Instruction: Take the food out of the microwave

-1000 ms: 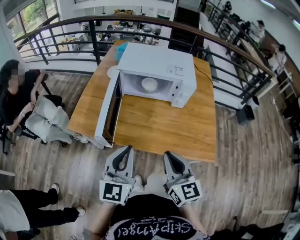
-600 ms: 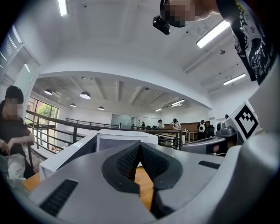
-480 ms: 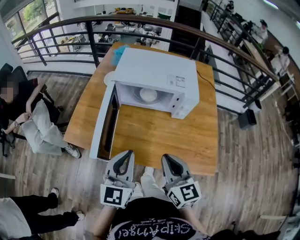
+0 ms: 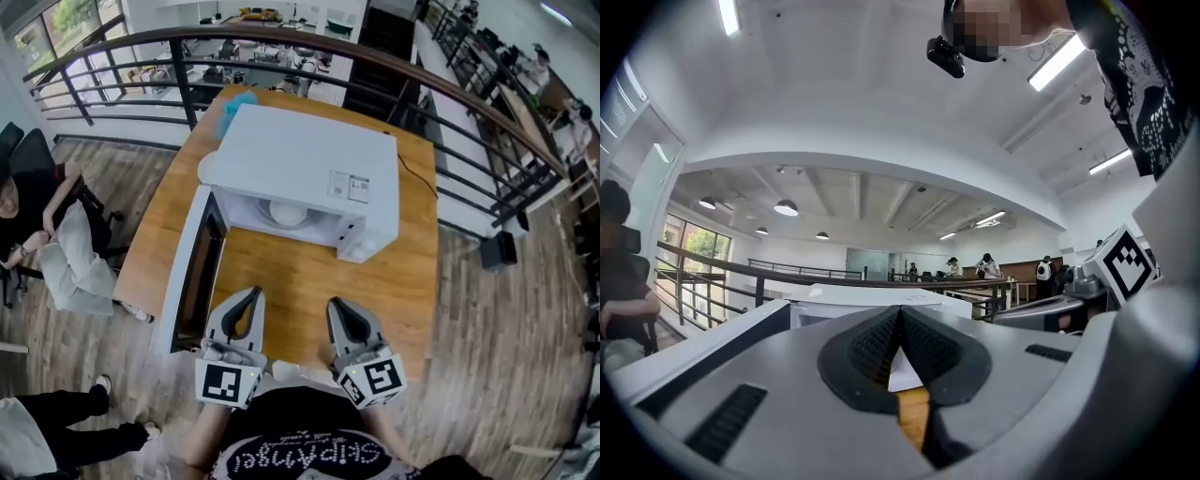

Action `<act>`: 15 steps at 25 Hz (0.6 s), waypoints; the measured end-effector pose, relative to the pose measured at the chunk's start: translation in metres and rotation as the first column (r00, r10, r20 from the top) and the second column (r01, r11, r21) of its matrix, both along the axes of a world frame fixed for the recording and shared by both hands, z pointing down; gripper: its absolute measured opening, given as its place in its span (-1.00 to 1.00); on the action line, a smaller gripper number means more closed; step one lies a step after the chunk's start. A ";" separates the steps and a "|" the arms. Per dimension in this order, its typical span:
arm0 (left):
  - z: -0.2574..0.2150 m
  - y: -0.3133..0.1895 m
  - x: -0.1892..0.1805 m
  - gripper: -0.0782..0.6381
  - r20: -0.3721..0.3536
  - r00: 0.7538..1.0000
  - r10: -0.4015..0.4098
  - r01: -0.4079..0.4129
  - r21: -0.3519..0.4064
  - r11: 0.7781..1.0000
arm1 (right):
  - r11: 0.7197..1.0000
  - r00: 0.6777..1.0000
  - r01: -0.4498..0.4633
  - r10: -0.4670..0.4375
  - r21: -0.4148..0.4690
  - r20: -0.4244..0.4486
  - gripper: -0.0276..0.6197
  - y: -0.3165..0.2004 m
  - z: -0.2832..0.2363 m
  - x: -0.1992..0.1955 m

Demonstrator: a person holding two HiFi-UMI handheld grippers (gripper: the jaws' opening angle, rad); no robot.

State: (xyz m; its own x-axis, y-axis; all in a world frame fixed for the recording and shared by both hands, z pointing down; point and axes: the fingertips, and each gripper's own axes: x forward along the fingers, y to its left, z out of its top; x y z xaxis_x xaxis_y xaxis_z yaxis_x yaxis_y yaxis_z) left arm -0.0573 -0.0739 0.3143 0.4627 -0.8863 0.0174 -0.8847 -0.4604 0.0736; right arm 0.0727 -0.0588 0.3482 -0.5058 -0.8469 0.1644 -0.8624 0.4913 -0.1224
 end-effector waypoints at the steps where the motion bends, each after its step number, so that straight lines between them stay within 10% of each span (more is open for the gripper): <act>1: 0.001 -0.005 0.002 -0.69 0.002 1.000 -0.002 0.002 -0.002 1.000 | 1.000 1.000 0.003 -0.003 -0.002 0.002 -0.79 -0.005 0.001 0.003; 15: 0.004 -0.042 0.020 -0.69 0.023 1.000 0.004 -0.004 -0.012 1.000 | 0.999 0.999 0.019 -0.018 -0.026 0.029 -0.80 -0.038 0.010 0.012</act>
State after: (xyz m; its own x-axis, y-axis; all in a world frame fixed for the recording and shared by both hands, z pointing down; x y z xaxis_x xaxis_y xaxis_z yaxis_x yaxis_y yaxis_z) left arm -0.0368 -0.1160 0.3182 0.4655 -0.8842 0.0383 -0.8844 -0.4630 0.0590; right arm 0.0850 -0.0972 0.3585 -0.5263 -0.8328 0.1717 -0.8490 0.5035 -0.1604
